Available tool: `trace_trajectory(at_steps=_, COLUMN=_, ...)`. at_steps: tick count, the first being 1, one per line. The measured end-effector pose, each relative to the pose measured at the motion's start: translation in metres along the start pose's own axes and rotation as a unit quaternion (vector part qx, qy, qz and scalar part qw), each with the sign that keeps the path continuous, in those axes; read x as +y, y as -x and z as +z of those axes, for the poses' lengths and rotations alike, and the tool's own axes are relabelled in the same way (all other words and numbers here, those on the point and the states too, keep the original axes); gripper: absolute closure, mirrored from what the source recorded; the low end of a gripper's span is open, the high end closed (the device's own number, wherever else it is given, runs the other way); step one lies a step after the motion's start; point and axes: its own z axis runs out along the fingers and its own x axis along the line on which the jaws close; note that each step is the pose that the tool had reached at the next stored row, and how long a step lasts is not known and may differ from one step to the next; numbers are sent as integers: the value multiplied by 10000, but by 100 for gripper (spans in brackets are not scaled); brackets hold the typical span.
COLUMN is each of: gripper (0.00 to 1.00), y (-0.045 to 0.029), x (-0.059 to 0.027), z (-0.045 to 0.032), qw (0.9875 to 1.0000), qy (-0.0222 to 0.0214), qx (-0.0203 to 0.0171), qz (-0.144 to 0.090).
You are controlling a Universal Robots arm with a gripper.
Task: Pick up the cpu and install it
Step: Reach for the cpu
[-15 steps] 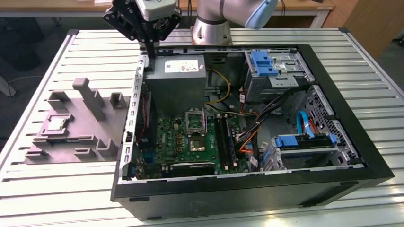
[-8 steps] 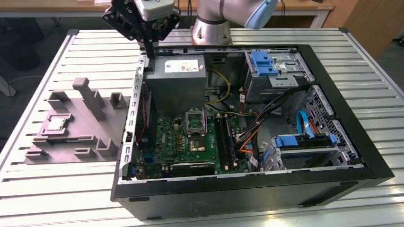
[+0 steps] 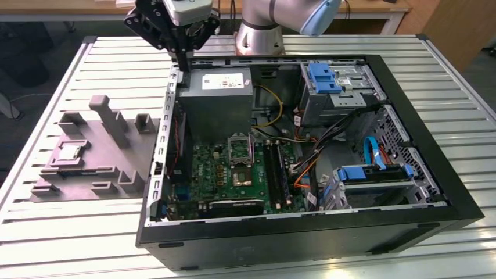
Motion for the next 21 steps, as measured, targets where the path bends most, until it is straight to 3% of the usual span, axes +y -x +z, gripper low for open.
trace_trajectory(at_steps=21, gripper=89, y=-47, x=-4, z=-1, qw=10000, qy=0, qx=0, qz=0)
